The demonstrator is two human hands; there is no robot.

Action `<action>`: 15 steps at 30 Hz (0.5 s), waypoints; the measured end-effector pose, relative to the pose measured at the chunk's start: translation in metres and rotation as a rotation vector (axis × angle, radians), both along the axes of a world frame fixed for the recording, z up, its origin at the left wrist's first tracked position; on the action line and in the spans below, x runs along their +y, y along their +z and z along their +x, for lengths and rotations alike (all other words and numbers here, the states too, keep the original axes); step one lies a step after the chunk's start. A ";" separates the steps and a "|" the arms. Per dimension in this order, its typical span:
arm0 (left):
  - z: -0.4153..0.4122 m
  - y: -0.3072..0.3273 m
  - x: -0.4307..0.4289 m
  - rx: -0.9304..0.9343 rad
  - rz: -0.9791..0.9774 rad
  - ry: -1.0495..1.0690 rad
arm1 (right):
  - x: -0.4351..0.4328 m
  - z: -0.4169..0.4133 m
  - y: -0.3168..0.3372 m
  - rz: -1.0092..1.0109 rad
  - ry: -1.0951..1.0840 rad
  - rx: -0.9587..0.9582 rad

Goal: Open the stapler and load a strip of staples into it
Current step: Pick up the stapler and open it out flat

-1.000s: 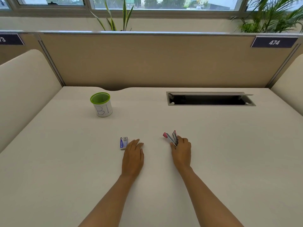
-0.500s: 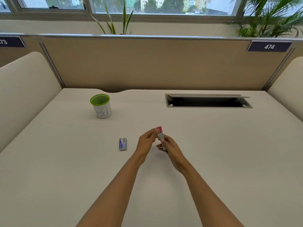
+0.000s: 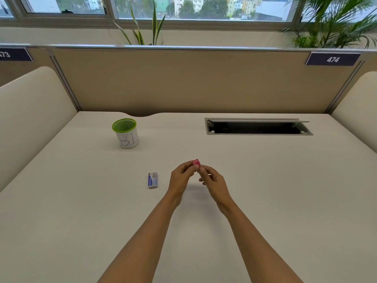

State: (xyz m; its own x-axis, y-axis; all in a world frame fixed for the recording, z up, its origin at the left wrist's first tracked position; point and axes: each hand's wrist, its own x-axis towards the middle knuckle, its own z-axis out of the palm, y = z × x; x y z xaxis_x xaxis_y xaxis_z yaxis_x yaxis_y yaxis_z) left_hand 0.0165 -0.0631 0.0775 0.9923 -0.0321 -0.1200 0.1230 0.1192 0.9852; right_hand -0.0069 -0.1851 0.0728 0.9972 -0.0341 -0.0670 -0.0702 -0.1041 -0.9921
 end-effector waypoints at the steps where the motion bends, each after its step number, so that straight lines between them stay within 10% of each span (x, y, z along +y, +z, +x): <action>1: 0.000 0.000 -0.001 0.005 -0.008 0.002 | 0.000 0.000 0.000 -0.001 -0.020 -0.013; 15: 0.006 -0.001 0.003 0.004 -0.068 -0.187 | -0.002 0.001 0.001 -0.192 -0.108 -0.165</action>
State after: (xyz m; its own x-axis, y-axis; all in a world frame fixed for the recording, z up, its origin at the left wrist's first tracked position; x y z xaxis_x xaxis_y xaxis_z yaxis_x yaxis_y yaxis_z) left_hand 0.0227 -0.0599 0.0761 0.9679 -0.2237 -0.1147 0.1526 0.1605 0.9752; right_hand -0.0055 -0.1870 0.0738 0.9840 -0.1369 0.1143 0.0702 -0.2920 -0.9538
